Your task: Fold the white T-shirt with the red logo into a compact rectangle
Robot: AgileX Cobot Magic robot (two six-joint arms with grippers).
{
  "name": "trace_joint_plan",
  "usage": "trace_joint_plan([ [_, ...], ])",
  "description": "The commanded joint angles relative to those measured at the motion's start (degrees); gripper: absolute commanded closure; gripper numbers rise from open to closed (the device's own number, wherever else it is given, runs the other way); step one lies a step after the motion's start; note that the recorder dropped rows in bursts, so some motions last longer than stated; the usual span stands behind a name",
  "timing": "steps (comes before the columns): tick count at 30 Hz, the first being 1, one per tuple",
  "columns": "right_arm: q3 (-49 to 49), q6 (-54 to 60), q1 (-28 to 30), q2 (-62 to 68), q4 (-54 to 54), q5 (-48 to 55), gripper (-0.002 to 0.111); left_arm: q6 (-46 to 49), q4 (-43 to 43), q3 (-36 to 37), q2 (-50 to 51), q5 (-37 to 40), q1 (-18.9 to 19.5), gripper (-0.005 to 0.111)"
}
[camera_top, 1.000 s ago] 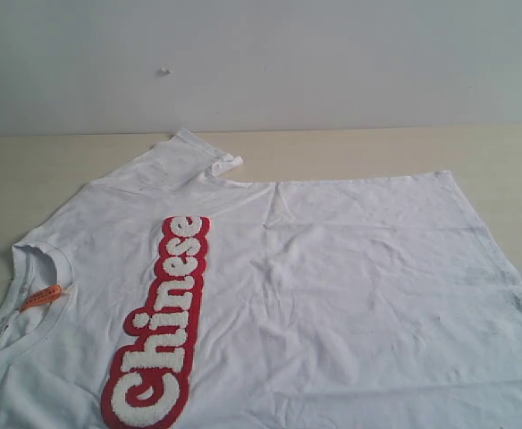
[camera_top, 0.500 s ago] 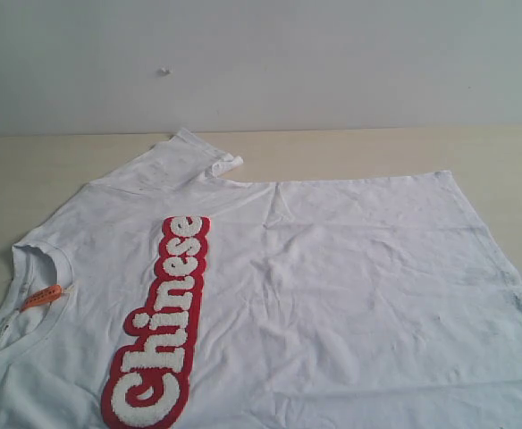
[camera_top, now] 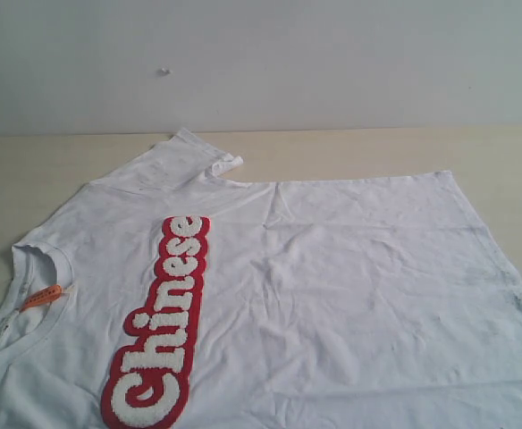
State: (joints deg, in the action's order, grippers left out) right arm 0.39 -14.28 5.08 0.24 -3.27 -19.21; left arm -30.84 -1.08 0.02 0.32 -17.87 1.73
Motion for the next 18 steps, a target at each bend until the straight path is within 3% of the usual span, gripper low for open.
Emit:
trace_joint_plan([
  [1, -1.2, -10.4, 0.3, -0.2, 0.7, -7.4, 0.108, -5.5, 0.0, -0.9, 0.0, -1.2, 0.2, 0.107],
  [8, -10.4, -12.3, 0.3, 1.2, 1.4, -0.9, 0.108, -7.1, -8.5, -9.8, 8.7, 3.8, 0.2, 0.107],
  [18, -24.8, -12.3, 0.3, 16.5, 13.9, 15.1, 0.108, -14.6, -24.1, -21.0, 27.8, 11.4, -1.1, 0.107],
])
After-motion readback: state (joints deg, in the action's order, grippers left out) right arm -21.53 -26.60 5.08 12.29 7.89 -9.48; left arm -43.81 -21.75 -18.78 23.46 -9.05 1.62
